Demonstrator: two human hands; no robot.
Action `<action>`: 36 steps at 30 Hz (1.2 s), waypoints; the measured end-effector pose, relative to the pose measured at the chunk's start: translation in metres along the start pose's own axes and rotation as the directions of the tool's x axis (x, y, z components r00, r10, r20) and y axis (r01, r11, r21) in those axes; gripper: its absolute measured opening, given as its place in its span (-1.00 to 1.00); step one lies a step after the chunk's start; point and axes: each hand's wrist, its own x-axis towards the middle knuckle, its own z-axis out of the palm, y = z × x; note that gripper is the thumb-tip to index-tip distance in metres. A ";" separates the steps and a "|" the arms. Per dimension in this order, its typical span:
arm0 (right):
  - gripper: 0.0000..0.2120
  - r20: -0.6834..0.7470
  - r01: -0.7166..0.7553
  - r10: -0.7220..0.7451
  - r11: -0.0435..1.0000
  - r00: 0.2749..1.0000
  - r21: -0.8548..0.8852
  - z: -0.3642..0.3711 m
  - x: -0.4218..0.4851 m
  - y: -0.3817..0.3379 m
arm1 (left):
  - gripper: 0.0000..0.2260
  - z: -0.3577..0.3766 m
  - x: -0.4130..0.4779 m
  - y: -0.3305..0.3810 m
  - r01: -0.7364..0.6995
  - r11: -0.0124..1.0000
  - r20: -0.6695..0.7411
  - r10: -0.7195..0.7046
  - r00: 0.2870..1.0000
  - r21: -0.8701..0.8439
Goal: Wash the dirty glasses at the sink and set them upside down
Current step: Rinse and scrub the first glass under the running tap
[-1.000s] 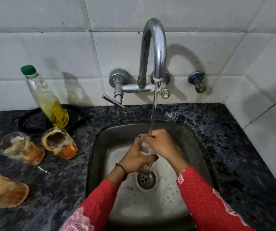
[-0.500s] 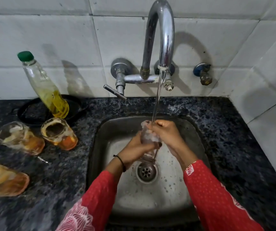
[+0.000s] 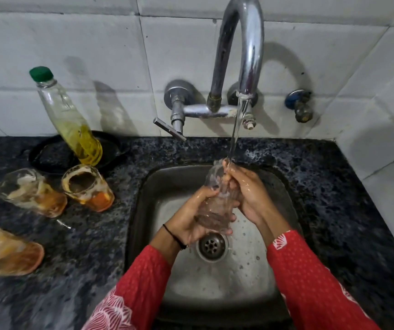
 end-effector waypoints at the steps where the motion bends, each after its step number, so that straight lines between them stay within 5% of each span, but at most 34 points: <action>1: -0.83 -0.011 0.017 -0.018 0.997 1.000 -0.075 0.002 0.001 -0.001 | -0.72 0.000 0.003 -0.002 -0.016 0.998 -0.012 0.017 1.000 0.068; 3: -0.76 -0.004 0.121 -0.138 0.883 0.990 -0.453 0.003 0.004 -0.001 | -0.73 -0.003 0.009 -0.007 -0.060 0.885 -0.184 0.162 0.969 0.463; 5: -0.66 0.110 0.220 -0.211 0.623 0.971 -0.751 0.004 0.003 -0.002 | -0.58 -0.013 0.017 -0.015 -0.063 0.697 -0.284 0.370 0.884 0.714; 10: -0.93 0.305 0.302 0.029 0.077 0.952 -0.950 0.009 -0.017 -0.004 | -0.45 -0.030 0.025 -0.036 -0.203 0.623 -0.184 0.500 0.846 0.755; 12: -0.86 0.303 0.303 0.002 -0.073 0.953 -0.950 0.010 -0.028 -0.001 | -0.42 -0.034 0.028 -0.042 -0.246 0.640 -0.177 0.522 0.834 0.728; 20: -0.75 0.321 0.271 -0.128 -0.307 0.938 -0.912 0.004 -0.048 0.014 | -0.52 -0.044 0.024 -0.052 -0.154 0.768 -0.295 0.412 0.862 0.622; 23: -0.78 0.370 0.316 -0.248 -0.233 0.895 -0.920 0.002 -0.049 0.017 | -0.66 -0.052 0.018 -0.052 -0.179 0.956 -0.368 0.256 0.894 0.232; 25: -0.82 0.361 0.347 -0.379 -0.108 0.852 -0.932 -0.001 -0.044 0.024 | -0.75 -0.054 0.014 -0.047 -0.210 0.974 -0.385 0.163 0.908 -0.084; 27: -0.85 0.316 0.381 -0.470 0.049 0.824 -0.923 -0.004 -0.040 0.032 | -0.74 -0.054 0.014 -0.041 -0.221 0.951 -0.385 0.125 0.914 -0.218; 30: -0.87 0.168 0.423 -0.572 0.348 0.803 -0.837 -0.001 -0.043 0.042 | -0.56 -0.040 0.017 -0.030 -0.200 0.961 -0.335 0.128 0.934 -0.192; 32: -0.86 -0.065 0.364 -0.530 0.661 0.846 -0.657 0.003 -0.048 0.049 | -0.59 -0.027 0.023 -0.024 -0.249 0.962 -0.387 0.188 0.902 -0.113; 34: -0.88 -0.340 0.242 -0.311 0.943 0.888 -0.229 0.003 -0.047 0.055 | -0.80 -0.018 0.026 -0.019 -0.328 0.944 -0.445 0.312 0.839 0.042; 36: -0.87 -0.414 0.136 0.000 0.944 0.910 0.299 -0.001 -0.043 0.058 | -0.91 -0.009 0.027 -0.013 -0.344 0.880 -0.449 0.466 0.762 0.329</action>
